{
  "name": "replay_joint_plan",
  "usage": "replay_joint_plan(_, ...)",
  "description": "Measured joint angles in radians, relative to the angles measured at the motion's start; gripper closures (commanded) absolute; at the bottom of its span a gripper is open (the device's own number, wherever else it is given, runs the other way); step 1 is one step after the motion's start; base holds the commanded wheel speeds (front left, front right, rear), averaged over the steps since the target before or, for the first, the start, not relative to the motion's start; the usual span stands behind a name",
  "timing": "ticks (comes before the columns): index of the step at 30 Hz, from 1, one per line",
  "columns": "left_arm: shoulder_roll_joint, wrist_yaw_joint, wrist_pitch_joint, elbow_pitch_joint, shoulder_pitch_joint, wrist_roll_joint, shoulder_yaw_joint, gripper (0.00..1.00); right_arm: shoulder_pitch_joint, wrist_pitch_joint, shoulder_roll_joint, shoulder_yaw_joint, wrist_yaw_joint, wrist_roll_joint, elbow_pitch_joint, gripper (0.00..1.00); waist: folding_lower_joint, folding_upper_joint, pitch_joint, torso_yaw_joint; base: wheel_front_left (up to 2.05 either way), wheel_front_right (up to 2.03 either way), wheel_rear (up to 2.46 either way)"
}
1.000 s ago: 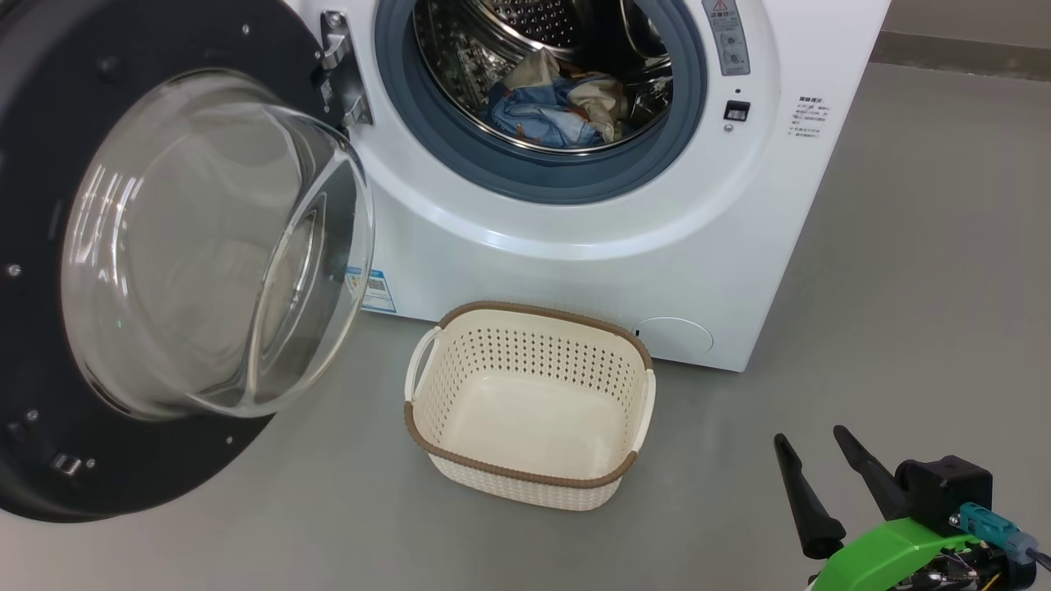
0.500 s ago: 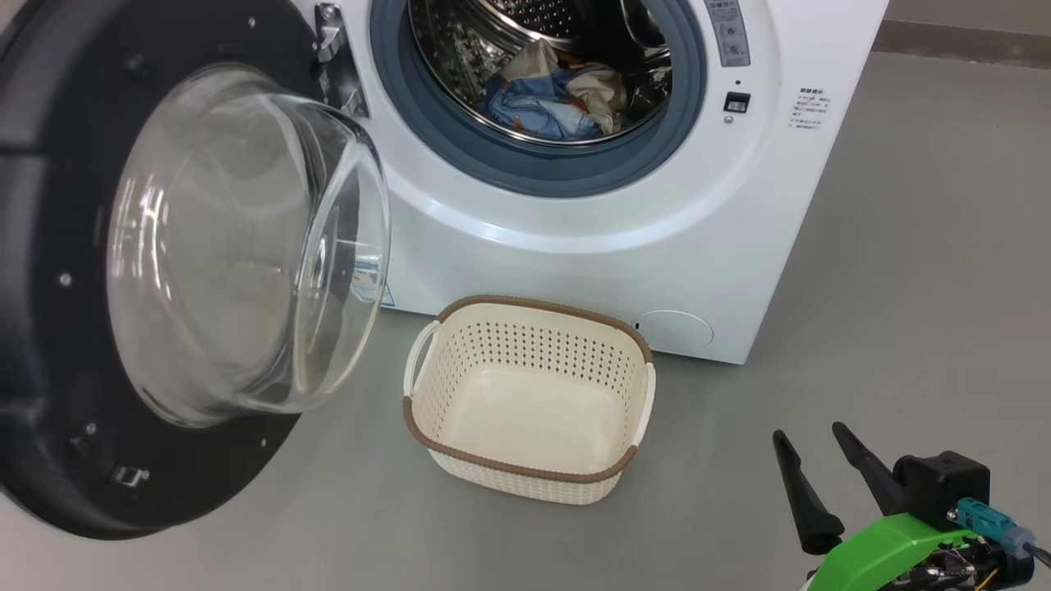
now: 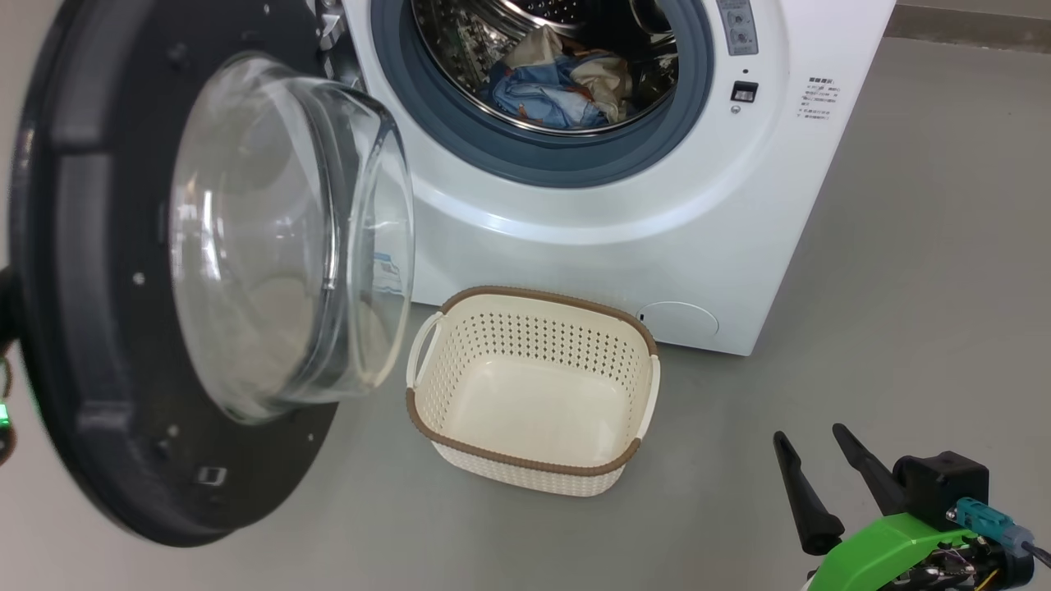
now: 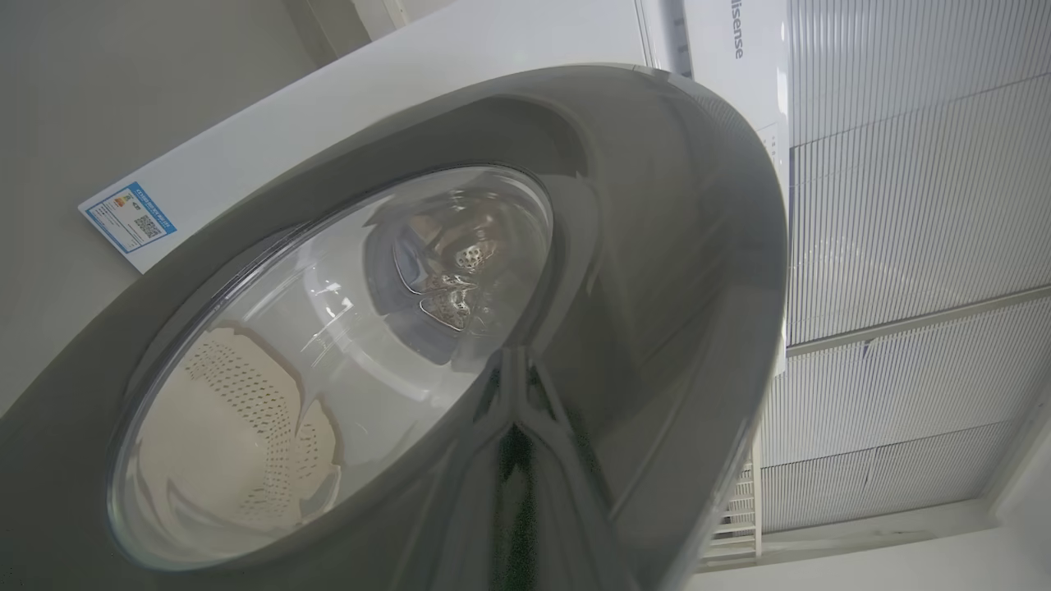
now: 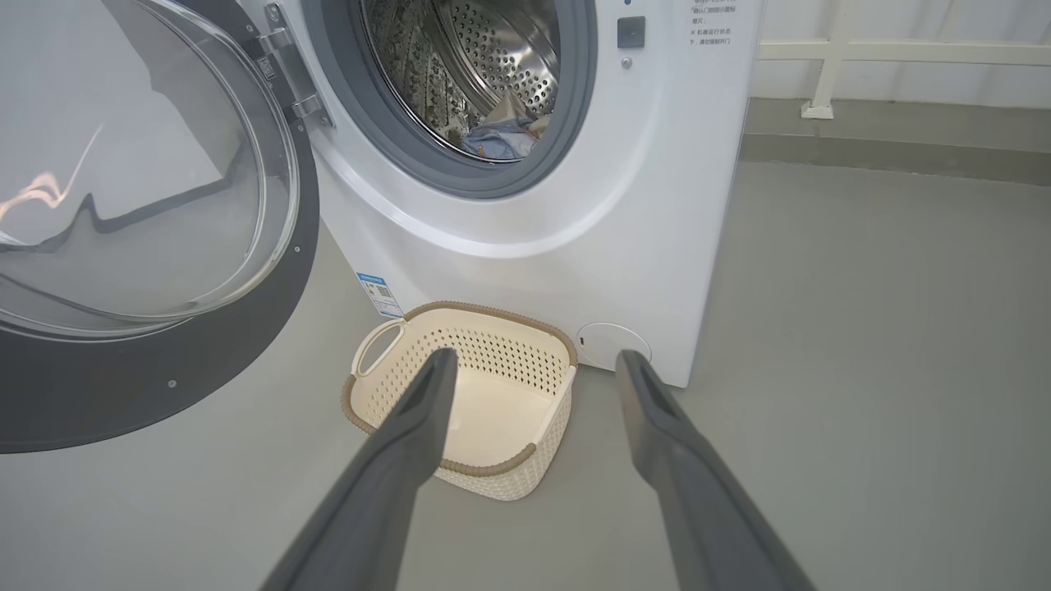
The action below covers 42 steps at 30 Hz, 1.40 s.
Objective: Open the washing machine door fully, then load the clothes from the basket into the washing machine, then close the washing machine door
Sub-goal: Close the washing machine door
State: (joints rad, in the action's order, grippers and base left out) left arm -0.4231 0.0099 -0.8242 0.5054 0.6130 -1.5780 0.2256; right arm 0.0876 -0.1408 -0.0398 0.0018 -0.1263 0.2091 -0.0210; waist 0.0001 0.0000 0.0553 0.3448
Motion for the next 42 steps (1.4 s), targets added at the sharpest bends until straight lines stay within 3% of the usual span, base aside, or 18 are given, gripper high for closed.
replay_joint_plan(11,0.039,0.042,-0.085,-0.161,-0.050,-0.031,-0.036,1.00,-0.011,0.000,0.000,0.004,0.000,0.000,0.009,0.00,0.0000,0.0000,0.005,-0.009,0.00,0.00,0.00)
replay_joint_plan(22,0.081,0.063,-0.126,-0.295,-0.087,-0.052,-0.087,1.00,-0.020,0.003,0.000,0.013,0.000,0.002,0.018,0.00,-0.0001,0.0000,0.013,-0.062,0.00,0.00,0.00)
replay_joint_plan(34,0.104,0.072,-0.118,-0.349,-0.104,-0.047,-0.102,1.00,-0.044,0.031,0.000,0.020,0.000,0.011,0.031,0.00,-0.0001,0.0000,0.036,-0.165,0.00,0.00,0.00)
replay_joint_plan(42,0.143,0.060,-0.042,-0.344,-0.071,-0.014,-0.100,1.00,-0.077,0.046,0.000,0.019,0.000,0.018,0.038,0.00,0.0000,0.0000,0.073,-0.244,0.00,0.00,0.00)
